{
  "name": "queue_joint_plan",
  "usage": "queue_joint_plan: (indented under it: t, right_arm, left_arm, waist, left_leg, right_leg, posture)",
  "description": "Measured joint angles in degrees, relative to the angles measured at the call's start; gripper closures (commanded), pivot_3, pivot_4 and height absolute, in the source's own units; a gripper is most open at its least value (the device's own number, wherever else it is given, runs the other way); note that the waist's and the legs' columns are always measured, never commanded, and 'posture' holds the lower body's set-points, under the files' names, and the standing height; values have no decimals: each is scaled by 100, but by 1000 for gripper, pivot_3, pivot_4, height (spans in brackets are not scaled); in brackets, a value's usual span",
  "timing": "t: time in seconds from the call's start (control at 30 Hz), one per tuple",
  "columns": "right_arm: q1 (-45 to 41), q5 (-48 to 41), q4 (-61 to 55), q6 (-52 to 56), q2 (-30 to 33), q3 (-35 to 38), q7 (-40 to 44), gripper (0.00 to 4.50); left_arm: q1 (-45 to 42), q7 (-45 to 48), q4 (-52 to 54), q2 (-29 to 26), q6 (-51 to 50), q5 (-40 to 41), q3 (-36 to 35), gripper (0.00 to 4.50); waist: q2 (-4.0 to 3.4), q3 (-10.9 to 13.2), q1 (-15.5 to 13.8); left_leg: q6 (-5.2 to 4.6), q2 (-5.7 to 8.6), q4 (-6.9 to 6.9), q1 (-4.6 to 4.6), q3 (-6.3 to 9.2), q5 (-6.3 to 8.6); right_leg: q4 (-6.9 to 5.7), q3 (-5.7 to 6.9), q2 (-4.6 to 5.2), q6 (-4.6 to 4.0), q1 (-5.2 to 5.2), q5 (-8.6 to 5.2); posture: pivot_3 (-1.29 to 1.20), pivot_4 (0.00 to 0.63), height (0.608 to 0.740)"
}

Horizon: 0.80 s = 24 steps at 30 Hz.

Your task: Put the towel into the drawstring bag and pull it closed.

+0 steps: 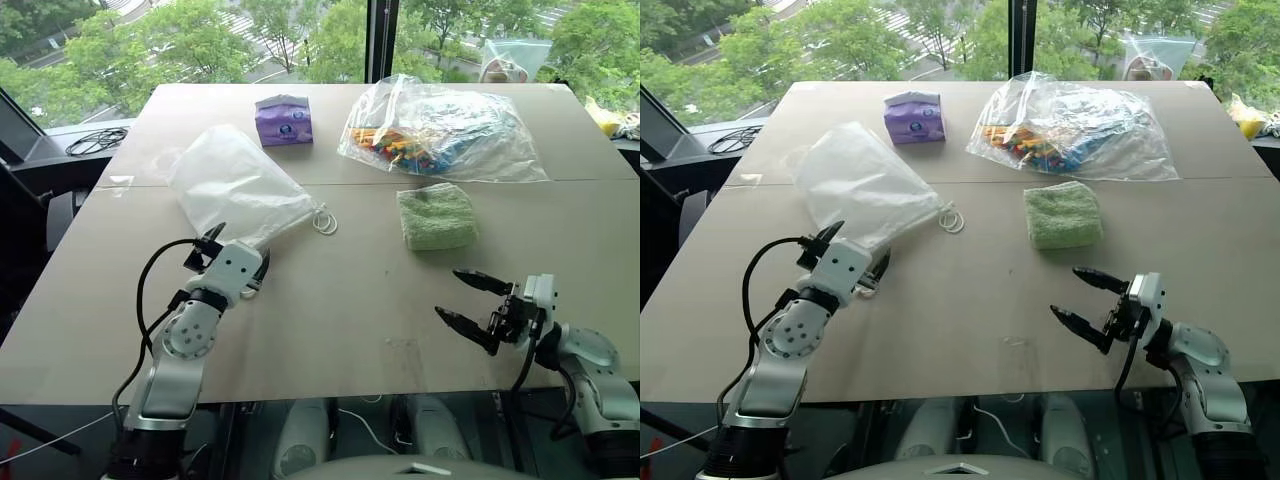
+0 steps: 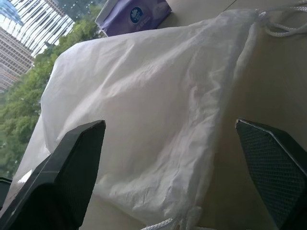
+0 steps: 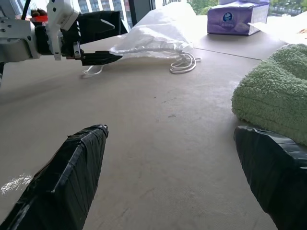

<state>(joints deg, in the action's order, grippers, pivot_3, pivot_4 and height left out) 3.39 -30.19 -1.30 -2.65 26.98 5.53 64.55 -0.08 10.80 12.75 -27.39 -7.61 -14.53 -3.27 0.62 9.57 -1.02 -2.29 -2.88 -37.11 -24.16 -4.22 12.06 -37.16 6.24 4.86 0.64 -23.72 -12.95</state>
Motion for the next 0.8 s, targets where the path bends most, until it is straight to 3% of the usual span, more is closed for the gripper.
queue_joint_plan:
  t: [0.8]
  right_arm:
    - [72,42,0,-19,-30,0,-145,0]
  left_arm:
    - [-551,-766,-524,0,688,-242,-315,20]
  waist:
    - [0,0,-1]
  left_leg:
    - [-1,1,0,-1,-2,0]
  right_leg:
    - [0,5,0,1,0,1]
  posture:
    - [0,150,740]
